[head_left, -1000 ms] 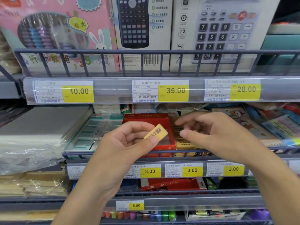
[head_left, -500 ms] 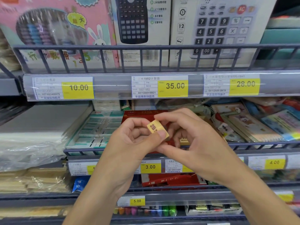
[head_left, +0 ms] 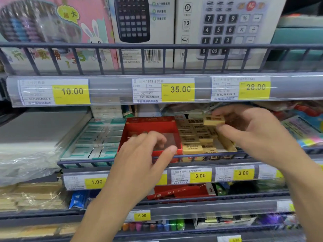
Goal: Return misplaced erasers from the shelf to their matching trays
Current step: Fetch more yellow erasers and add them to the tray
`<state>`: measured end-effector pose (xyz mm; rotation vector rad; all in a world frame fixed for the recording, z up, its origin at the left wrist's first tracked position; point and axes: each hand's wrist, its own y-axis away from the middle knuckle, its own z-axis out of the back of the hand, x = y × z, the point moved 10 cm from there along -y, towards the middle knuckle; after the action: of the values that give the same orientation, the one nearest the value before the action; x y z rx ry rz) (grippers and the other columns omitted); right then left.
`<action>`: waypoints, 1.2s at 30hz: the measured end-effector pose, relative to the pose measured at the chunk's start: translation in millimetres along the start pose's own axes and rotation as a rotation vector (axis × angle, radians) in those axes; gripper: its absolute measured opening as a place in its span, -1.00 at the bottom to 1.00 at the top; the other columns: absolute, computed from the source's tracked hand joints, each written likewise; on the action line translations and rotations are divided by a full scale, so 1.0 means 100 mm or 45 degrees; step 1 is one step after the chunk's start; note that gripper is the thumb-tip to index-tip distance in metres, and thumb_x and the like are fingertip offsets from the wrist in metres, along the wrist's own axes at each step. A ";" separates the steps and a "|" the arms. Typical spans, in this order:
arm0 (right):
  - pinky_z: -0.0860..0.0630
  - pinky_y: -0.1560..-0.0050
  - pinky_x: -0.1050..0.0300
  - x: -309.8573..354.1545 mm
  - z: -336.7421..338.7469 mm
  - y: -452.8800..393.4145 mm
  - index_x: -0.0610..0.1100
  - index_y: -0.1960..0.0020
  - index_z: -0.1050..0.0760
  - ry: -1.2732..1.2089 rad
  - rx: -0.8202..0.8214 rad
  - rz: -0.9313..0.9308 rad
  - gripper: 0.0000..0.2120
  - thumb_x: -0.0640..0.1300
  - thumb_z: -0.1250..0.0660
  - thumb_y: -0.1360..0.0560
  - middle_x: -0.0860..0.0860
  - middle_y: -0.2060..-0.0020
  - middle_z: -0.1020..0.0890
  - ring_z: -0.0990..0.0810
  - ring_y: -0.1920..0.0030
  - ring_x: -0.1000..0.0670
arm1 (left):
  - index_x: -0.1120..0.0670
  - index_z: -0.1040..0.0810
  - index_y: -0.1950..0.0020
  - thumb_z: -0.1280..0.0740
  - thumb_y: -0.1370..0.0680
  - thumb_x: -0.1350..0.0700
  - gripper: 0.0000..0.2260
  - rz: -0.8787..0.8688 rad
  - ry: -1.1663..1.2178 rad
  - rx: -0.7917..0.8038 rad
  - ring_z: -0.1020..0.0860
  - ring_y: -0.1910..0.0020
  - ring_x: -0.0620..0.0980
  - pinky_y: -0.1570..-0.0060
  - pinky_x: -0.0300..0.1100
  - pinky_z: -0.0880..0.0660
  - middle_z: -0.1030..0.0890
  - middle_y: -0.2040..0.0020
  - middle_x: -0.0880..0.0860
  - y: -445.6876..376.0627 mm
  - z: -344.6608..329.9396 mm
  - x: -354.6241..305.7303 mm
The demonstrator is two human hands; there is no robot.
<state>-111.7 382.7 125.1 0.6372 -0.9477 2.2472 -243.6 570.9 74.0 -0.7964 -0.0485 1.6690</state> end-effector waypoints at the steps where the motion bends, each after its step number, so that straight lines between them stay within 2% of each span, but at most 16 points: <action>1: -0.53 0.32 0.28 -0.09 0.04 -0.03 0.22 -0.03 -0.60 0.083 0.019 -0.037 -0.80 -0.08 -0.44 -0.50 0.22 0.22 -0.69 -0.63 0.30 0.15 | -0.20 -0.53 -0.19 -0.04 -0.57 -0.40 -0.56 -0.018 -0.108 0.046 -0.46 -0.07 -0.23 -0.09 -0.20 -0.36 -0.53 -0.02 -0.31 0.00 -0.07 -0.01; 3: -0.51 0.33 0.17 -0.22 0.02 -0.06 0.28 0.00 -0.59 0.215 0.126 -0.104 -0.80 -0.03 -0.44 -0.50 0.18 0.29 -0.68 -0.59 0.37 0.06 | -0.17 -0.57 -0.21 0.03 -0.60 -0.41 -0.49 -0.063 -0.280 0.085 -0.50 -0.05 -0.13 -0.08 -0.14 -0.31 -0.58 -0.05 -0.25 0.01 -0.15 -0.04; 5: -0.33 0.49 0.37 -0.28 -0.10 -0.06 0.30 0.01 -0.59 0.294 0.265 -0.124 -0.80 -0.03 -0.44 -0.50 0.28 0.40 -0.60 -0.49 0.50 0.15 | -0.13 -0.62 -0.15 0.03 -0.62 -0.35 -0.49 -0.116 -0.356 0.057 -0.57 0.03 -0.07 -0.02 -0.08 -0.36 -0.64 0.01 -0.19 0.02 -0.17 -0.06; 7: -0.33 0.47 0.43 -0.30 -0.23 -0.05 0.29 0.00 -0.57 0.370 0.379 -0.111 -0.80 -0.03 -0.45 -0.52 0.40 0.45 -0.53 -0.49 0.47 0.27 | -0.09 -0.65 -0.09 -0.03 -0.62 -0.31 -0.52 -0.151 -0.367 0.002 -0.60 0.11 -0.04 0.04 -0.05 -0.42 -0.66 0.09 -0.15 0.02 -0.15 -0.07; 10: -0.36 0.39 0.45 -0.33 -0.35 -0.06 0.27 -0.02 -0.57 0.424 0.456 -0.089 -0.81 -0.02 -0.45 -0.51 0.51 0.37 -0.50 -0.50 0.39 0.33 | -0.10 -0.66 -0.07 -0.04 -0.63 -0.31 -0.54 -0.157 -0.379 -0.006 -0.60 0.12 -0.04 0.05 -0.05 -0.42 -0.66 0.10 -0.16 0.01 -0.17 -0.06; 12: -0.38 0.33 0.47 -0.35 -0.37 -0.10 0.30 0.01 -0.55 0.464 0.445 -0.081 -0.80 -0.01 -0.46 -0.50 0.54 0.31 -0.49 -0.50 0.32 0.38 | -0.11 -0.65 -0.07 -0.04 -0.63 -0.31 -0.54 -0.164 -0.374 -0.009 -0.59 0.12 -0.05 0.05 -0.06 -0.41 -0.65 0.11 -0.16 0.01 -0.17 -0.06; 15: -0.39 0.25 0.48 -0.41 -0.39 -0.12 0.33 0.09 -0.54 0.495 0.429 -0.088 -0.82 0.06 -0.48 -0.47 0.29 0.32 -0.57 -0.49 0.23 0.42 | -0.10 -0.66 -0.06 -0.08 -0.63 -0.29 -0.57 -0.184 -0.374 -0.034 -0.59 0.17 -0.05 0.08 -0.05 -0.44 -0.65 0.13 -0.16 0.02 -0.16 -0.08; 16: -0.39 0.23 0.48 -0.43 -0.39 -0.13 0.33 0.10 -0.55 0.494 0.432 -0.092 -0.84 0.08 -0.49 -0.46 0.27 0.30 -0.56 -0.49 0.22 0.42 | -0.09 -0.66 -0.05 -0.09 -0.63 -0.28 -0.58 -0.190 -0.373 -0.041 -0.59 0.18 -0.05 0.09 -0.05 -0.45 -0.65 0.14 -0.16 0.03 -0.15 -0.09; 21: -0.40 0.19 0.52 -0.44 -0.43 -0.16 0.32 0.10 -0.60 0.499 0.463 -0.089 -0.92 0.21 -0.47 -0.42 0.35 0.22 -0.59 -0.50 0.14 0.43 | -0.08 -0.67 -0.04 -0.10 -0.63 -0.26 -0.58 -0.208 -0.365 -0.072 -0.59 0.19 -0.03 0.11 -0.05 -0.44 -0.65 0.15 -0.14 0.04 -0.14 -0.11; 26: -0.39 0.28 0.51 -0.40 -0.46 -0.16 0.29 0.07 -0.61 0.494 0.432 -0.070 -0.91 0.17 -0.49 -0.44 0.31 0.25 -0.58 -0.50 0.17 0.42 | -0.08 -0.67 -0.04 -0.10 -0.63 -0.27 -0.58 -0.205 -0.352 -0.091 -0.59 0.18 -0.03 0.09 -0.05 -0.42 -0.66 0.14 -0.14 0.04 -0.13 -0.09; 29: -0.38 0.25 0.54 -0.38 -0.47 -0.14 0.30 0.04 -0.62 0.482 0.444 -0.074 -0.90 0.15 -0.47 -0.46 0.31 0.23 -0.58 -0.48 0.14 0.45 | -0.08 -0.66 -0.04 -0.08 -0.63 -0.28 -0.57 -0.200 -0.353 -0.097 -0.59 0.16 -0.03 0.08 -0.06 -0.40 -0.66 0.13 -0.14 0.04 -0.12 -0.09; 33: -0.39 0.21 0.52 -0.34 -0.43 -0.08 0.25 -0.10 -0.61 0.471 0.417 -0.098 -0.81 0.19 -0.40 -0.50 0.31 0.21 -0.59 -0.49 0.12 0.44 | -0.12 -0.64 -0.13 -0.09 -0.65 -0.29 -0.59 -0.152 -0.324 -0.026 -0.58 0.04 -0.08 -0.01 -0.09 -0.34 -0.66 0.03 -0.18 0.04 -0.12 -0.07; 36: -0.36 0.38 0.42 -0.18 -0.35 0.01 0.19 -0.17 -0.59 0.627 0.262 -0.047 -0.78 0.16 -0.35 -0.54 0.34 0.35 -0.52 -0.51 0.27 0.35 | -0.15 -0.58 -0.28 -0.16 -0.64 -0.24 -0.66 -0.117 -0.135 -0.016 -0.51 -0.15 -0.18 -0.20 -0.12 -0.33 -0.63 -0.12 -0.24 0.06 -0.07 0.01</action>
<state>-106.0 402.7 91.1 0.1622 -0.4614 2.3267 -244.6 567.0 65.4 -0.7045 -0.1676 1.6236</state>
